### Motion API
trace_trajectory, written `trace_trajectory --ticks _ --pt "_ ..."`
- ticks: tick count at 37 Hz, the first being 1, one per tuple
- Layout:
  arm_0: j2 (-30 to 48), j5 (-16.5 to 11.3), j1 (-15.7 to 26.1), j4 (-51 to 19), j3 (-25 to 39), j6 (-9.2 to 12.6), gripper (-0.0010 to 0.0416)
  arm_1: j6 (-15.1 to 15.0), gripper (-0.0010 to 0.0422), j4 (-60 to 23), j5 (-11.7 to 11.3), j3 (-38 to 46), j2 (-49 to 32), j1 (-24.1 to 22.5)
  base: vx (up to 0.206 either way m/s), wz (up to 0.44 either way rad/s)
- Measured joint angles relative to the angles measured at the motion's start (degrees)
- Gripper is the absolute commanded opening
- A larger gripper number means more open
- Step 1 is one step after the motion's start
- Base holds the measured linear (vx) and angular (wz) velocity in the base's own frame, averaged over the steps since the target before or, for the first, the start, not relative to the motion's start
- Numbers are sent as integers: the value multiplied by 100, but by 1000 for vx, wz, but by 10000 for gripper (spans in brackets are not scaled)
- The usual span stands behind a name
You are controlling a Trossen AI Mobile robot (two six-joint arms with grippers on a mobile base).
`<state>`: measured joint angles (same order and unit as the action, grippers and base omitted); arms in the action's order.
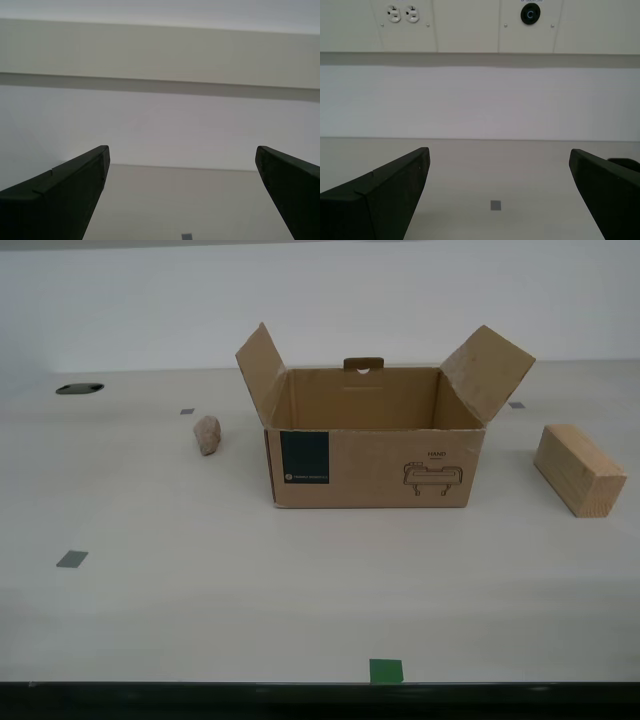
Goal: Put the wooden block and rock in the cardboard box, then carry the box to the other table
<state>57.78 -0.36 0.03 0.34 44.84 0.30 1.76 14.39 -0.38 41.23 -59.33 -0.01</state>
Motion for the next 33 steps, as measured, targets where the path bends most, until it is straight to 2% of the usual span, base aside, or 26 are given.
trace_trajectory --ticks 16,33 --pt "0 0 -2 -1969 1360 79 390 0 400 -2632 0 1585 0 0 0 0" --pt "0 0 4 -3875 2402 380 389 0 400 -4385 0 2802 -20 -7 0 0"
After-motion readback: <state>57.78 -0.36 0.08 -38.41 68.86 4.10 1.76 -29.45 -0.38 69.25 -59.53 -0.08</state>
